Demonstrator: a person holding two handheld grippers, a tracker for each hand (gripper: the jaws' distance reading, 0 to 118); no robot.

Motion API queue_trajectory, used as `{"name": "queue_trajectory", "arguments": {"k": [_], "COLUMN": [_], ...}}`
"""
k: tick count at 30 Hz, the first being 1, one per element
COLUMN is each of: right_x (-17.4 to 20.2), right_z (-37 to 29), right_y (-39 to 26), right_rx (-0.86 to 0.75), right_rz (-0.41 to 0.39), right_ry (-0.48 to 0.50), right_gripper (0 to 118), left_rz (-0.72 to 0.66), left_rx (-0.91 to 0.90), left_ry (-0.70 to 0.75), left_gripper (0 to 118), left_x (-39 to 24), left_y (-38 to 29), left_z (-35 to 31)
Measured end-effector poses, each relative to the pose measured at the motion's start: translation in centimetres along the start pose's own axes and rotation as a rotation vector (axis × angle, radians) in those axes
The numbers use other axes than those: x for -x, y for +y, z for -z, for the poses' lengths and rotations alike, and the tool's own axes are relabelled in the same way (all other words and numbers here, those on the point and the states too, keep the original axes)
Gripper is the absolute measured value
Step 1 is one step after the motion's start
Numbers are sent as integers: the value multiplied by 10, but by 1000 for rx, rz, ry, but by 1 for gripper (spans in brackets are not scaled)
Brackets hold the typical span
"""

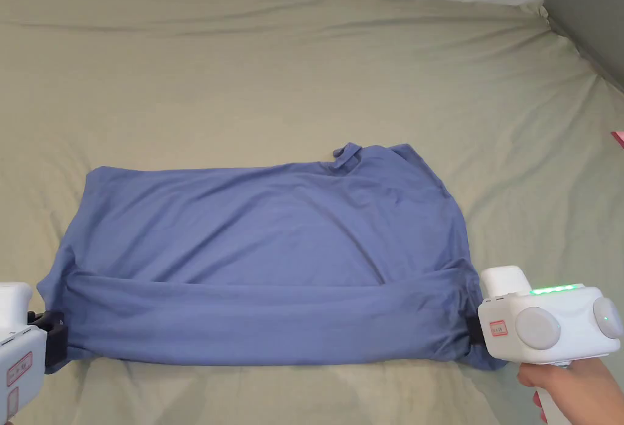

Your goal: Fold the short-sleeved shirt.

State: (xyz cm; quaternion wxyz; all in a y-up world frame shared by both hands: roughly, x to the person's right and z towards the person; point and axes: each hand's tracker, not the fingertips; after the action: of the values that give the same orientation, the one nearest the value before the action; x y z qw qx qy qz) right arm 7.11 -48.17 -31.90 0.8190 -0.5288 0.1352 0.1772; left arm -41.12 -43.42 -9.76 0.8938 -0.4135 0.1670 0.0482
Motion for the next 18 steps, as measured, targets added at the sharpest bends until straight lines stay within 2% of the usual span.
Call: {"name": "queue_trajectory", "arguments": {"k": [4,7,11,15,18], "right_x": [-12,-25,-29,-26,-31], "right_z": [-38,-71,-113,-144,-151], "right_y": [2,5,5,-8,-26], "right_rx": [-41,-74,-83,-43,-1], "right_rz": [38,89,69,47,48], "right_ry": [23,95,93,41,102], "right_gripper": [5,5,5,5,5], "left_rz": [23,42,63,99,115], "left_rx": [-18,-35,-44,-22,23], "left_ry": [-14,-22,-29,-18,-23], "left_gripper": [7,7,7,7,7], "left_x": [3,4,7,17,26], "left_y": [11,21,30,22,7], "left_z": [-17,-34,-59,-85,-95]}}
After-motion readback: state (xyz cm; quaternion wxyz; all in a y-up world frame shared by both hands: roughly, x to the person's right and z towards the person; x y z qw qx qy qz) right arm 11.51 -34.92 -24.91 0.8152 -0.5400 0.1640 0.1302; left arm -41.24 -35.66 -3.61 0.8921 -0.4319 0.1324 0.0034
